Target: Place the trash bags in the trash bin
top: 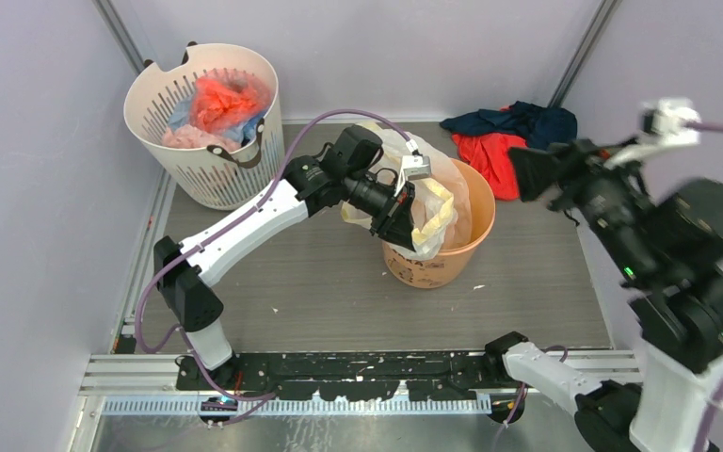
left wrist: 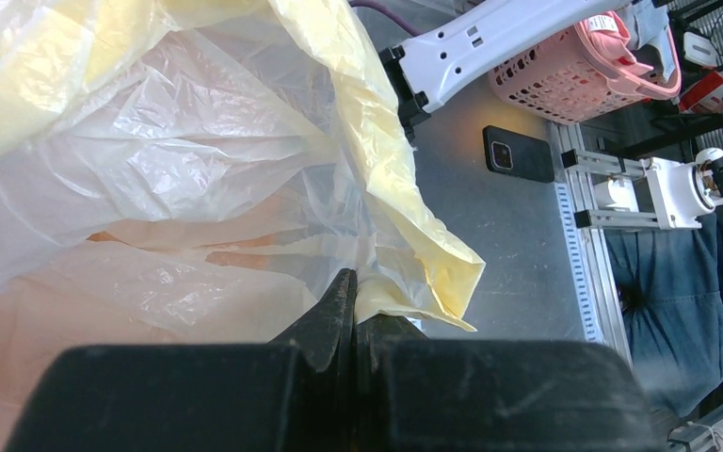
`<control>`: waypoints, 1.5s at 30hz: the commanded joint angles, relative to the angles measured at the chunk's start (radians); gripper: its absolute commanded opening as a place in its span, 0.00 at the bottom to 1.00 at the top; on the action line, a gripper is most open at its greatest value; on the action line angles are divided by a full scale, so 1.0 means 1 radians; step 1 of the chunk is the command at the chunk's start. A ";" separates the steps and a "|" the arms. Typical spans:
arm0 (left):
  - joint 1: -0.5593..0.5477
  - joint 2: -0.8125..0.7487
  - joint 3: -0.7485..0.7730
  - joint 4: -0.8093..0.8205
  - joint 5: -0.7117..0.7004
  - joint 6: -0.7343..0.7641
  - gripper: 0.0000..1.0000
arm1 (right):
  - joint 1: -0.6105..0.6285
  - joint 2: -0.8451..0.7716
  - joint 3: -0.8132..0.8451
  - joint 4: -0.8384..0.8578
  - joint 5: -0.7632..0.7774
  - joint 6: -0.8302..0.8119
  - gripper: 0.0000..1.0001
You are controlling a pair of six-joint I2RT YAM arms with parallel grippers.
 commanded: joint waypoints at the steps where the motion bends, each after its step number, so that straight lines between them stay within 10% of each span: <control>1: -0.003 -0.042 0.028 0.006 0.008 0.014 0.00 | -0.002 -0.092 0.064 0.064 0.064 0.019 0.76; 5: -0.003 -0.038 0.035 -0.006 0.003 0.014 0.00 | 0.000 -0.079 0.119 0.037 0.121 0.000 0.77; 15: -0.003 -0.052 0.027 -0.029 -0.013 0.054 0.00 | 0.001 0.130 0.082 -0.107 -0.356 -0.047 0.73; 32: -0.003 -0.030 0.051 -0.076 -0.009 0.088 0.00 | 0.000 -0.029 0.040 0.159 0.049 0.005 0.79; 45: -0.006 -0.055 0.078 -0.116 -0.031 0.111 0.00 | 0.000 0.208 0.078 -0.061 -0.141 0.029 0.78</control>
